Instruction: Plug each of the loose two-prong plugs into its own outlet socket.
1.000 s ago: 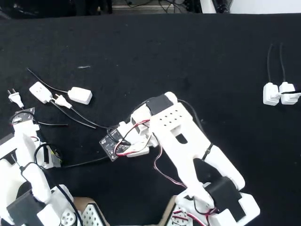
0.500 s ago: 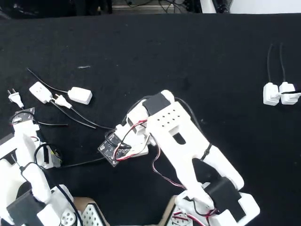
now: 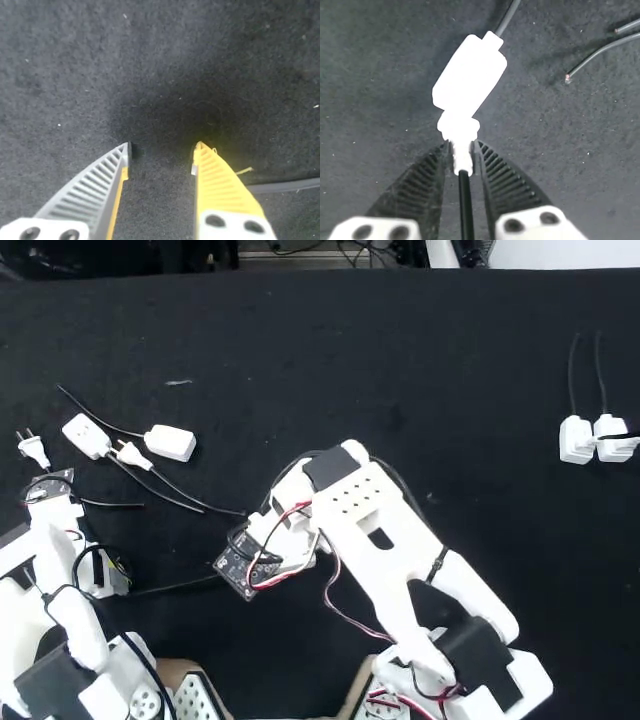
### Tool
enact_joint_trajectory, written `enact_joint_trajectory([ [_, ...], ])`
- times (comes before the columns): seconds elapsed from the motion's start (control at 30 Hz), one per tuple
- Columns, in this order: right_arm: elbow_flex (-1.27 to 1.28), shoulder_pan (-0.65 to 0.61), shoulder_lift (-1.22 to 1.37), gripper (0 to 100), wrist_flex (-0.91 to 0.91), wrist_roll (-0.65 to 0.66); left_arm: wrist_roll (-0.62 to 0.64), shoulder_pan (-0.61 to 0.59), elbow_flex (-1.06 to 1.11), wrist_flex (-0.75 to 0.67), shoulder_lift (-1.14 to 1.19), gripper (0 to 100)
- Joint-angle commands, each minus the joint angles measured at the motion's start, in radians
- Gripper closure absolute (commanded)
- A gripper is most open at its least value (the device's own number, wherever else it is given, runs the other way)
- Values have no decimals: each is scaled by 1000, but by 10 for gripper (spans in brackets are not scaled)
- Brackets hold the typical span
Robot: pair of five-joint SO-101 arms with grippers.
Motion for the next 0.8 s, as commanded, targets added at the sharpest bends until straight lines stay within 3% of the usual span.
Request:
enact_joint_trajectory([
  [0.0, -1, -17, -39, 988, -18, 5, 8, 13, 21, -29, 12, 795],
  [0.3, 50, -80, -33, 988, -18, 5, 8, 13, 22, -29, 12, 795],
  [0.77, 22, -75, -41, 988, -11, -23, 8, 13, 22, -29, 12, 795],
])
